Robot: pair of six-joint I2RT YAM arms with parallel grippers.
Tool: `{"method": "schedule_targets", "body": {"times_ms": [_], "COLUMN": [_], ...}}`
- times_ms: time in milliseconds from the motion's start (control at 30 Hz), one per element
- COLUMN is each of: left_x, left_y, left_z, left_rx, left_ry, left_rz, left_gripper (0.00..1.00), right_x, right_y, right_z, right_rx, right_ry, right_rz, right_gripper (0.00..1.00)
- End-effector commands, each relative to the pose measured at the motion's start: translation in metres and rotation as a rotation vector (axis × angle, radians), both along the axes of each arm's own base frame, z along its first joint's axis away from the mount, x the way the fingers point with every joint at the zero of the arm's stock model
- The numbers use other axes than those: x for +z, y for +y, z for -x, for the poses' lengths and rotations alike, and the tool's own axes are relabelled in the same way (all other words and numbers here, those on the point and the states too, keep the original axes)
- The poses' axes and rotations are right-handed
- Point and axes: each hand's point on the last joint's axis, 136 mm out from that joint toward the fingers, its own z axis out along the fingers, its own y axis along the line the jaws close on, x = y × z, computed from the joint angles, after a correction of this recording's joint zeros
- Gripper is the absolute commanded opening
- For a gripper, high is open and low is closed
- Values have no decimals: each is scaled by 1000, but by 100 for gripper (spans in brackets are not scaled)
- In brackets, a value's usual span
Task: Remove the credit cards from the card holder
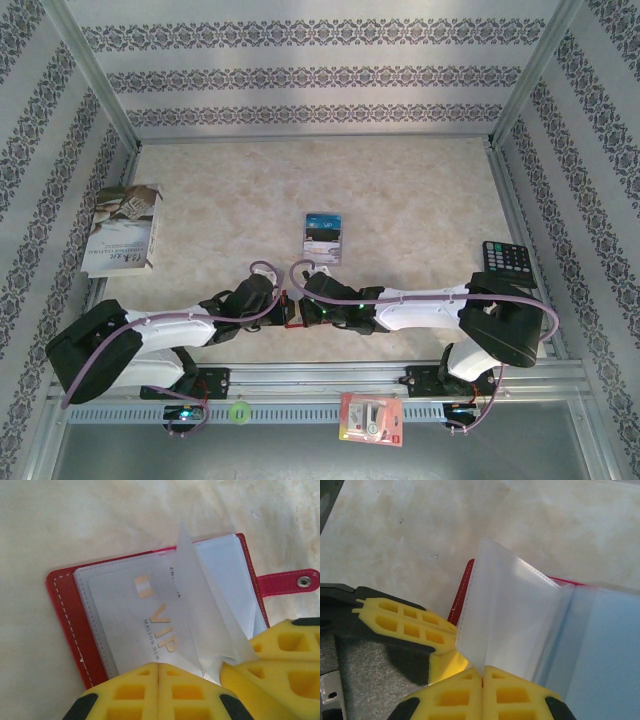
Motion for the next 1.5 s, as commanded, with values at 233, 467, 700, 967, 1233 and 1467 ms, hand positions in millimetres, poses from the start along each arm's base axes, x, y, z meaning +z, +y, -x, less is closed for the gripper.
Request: {"method": "schedule_targets", "body": {"times_ms": [233,467,700,967,1233,1467], "left_x": [-16,-2,26,29,60,75], "left_y": [9,-6,-36,-96,-114,-37], "left_z": [7,3,2,20,28,4], "left_rx": [-1,-61,-149,-301,-349,-144], "left_ry": [38,18,-13,39,8,-120], "left_rz": [-80,-56,-12,54,162,32], "left_gripper": [0,0,20,20,20,20], "right_x": [1,21,35,38,41,49], "right_y": [-42,-70,-94,-118,-114,-72], "right_z": [-3,3,2,3,-1,1], "right_rx": [-218,-288,-328,-364,-313,-123], "right_ry": [30,-26,-93,-122,-90,-43], "right_rz": [-30,-88,-99,-96,-115,-130], "right_gripper": [5,45,45,44,35,11]}}
